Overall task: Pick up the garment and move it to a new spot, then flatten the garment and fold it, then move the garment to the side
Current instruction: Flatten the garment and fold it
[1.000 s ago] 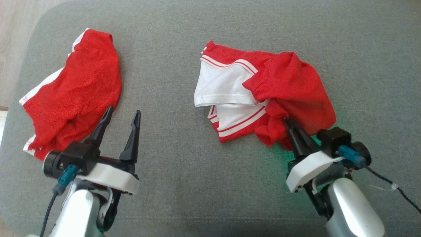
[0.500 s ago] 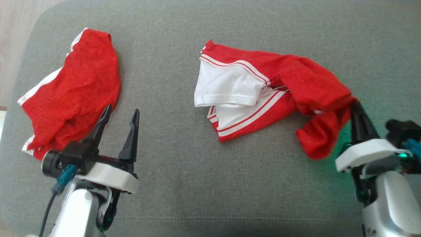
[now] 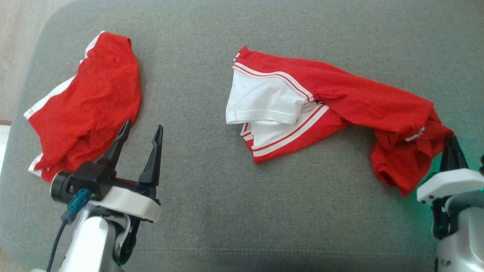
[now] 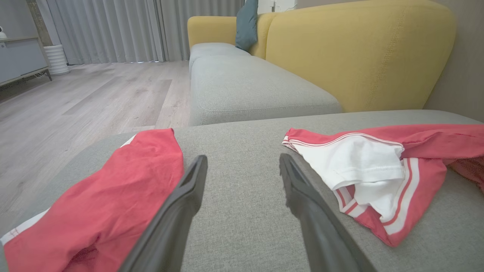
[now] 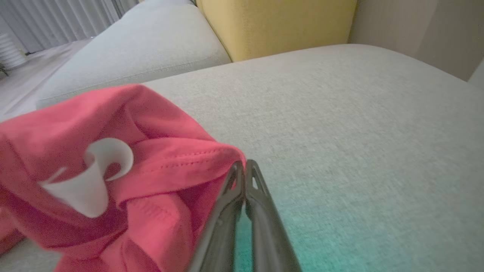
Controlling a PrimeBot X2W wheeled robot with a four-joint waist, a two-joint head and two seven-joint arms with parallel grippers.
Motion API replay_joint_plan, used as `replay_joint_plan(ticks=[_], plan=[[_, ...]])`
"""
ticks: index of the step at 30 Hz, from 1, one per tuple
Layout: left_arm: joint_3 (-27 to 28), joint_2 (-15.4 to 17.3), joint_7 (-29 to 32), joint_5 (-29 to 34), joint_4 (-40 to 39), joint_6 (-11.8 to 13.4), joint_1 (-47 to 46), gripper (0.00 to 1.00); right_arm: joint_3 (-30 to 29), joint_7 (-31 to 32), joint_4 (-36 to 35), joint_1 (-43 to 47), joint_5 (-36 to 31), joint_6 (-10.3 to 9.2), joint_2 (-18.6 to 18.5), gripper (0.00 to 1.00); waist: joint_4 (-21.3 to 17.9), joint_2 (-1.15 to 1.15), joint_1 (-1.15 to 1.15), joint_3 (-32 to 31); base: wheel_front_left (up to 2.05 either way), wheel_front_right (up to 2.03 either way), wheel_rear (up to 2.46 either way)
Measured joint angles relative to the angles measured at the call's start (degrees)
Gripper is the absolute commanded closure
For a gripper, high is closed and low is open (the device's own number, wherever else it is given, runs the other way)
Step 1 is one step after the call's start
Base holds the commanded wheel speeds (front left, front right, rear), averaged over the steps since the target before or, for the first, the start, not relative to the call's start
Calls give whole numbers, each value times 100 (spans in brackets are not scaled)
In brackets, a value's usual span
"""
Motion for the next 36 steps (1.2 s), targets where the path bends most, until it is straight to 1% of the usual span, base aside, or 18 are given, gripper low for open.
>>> replay_joint_plan(ticks=[1,2,3,4,9,14,19,23,24,26,31,33,36], plan=[[8,-2,0,0,0,0,0,0,-75,-37,64,-15,-22,0,1,100,-1,0,0,-13,0,0,0],[12,-5,0,1,0,-8,0,0,-149,-51,119,-16,-63,0,1,69,1,0,0,-23,0,0,0],[18,-9,0,4,0,-37,1,0,-210,-90,170,-15,-93,0,1,9,2,0,0,-31,0,0,0],[21,-13,0,8,0,-41,1,0,-259,-145,210,-15,-115,0,1,0,3,0,0,-43,0,0,0],[94,-23,0,10,0,-41,24,0,-330,-422,161,-14,-159,0,4,0,-18,0,0,-127,0,0,0],[152,-24,0,98,0,-41,95,0,-137,-570,-380,62,-158,0,4,0,-47,0,0,-230,0,0,0],[168,-31,0,100,0,-40,226,0,379,-588,-1156,454,-140,0,3,0,-53,0,0,-337,0,0,0],[185,-34,0,101,1,-38,313,0,933,-427,-1715,846,-86,0,4,0,-60,0,0,-405,0,0,0],[188,-35,0,118,0,-38,312,0,1174,-331,-1950,972,-42,0,5,0,-63,0,0,-424,0,0,0],[187,-36,0,152,0,-38,313,0,1410,-261,-2165,1068,38,0,5,0,-60,0,0,-440,0,0,0],[187,-36,0,152,1,-38,313,0,2029,-129,-2520,1294,200,0,4,0,-56,0,0,-441,0,0,0],[186,-36,0,153,1,-40,313,0,2141,-86,-2596,1352,264,0,4,0,-50,0,0,-438,0,0,0],[185,-35,0,158,3,-40,314,0,2162,-82,-2681,1383,322,0,3,0,-42,0,0,-440,0,0,0]])
